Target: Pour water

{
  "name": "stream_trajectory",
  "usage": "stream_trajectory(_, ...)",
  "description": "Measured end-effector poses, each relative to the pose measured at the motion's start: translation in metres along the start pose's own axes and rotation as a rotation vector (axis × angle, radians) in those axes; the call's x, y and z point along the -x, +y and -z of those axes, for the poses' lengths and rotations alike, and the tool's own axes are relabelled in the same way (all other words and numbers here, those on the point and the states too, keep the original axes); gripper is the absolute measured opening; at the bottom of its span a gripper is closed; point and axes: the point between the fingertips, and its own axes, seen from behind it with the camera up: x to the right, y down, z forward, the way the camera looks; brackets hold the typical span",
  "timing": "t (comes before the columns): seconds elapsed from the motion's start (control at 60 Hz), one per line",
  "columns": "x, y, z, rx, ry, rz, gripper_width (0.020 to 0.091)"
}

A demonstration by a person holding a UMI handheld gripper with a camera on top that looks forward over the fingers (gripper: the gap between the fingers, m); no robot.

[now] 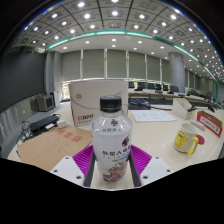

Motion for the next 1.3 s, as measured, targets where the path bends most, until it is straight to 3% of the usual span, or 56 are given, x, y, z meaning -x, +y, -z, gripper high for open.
stream_trajectory(0.233,0.006,-0.001,0.001,0.017,-0.002,0.056,0.0396)
stream_trajectory(0.45,0.008,-0.043,0.011,-0.006,-0.061,-0.092,0.0396)
stream_trajectory(0.75,-0.067,-0.139,0.017,-0.077,-0.284,-1.080,0.0393)
stream_trajectory(1.0,-0.141,-0.129,-0.015,-0.057,-0.396,-1.711,0.0390)
stream_trajectory(1.3,-0.152,-0.124,-0.024,0.034,-0.514,-2.001,0.0392)
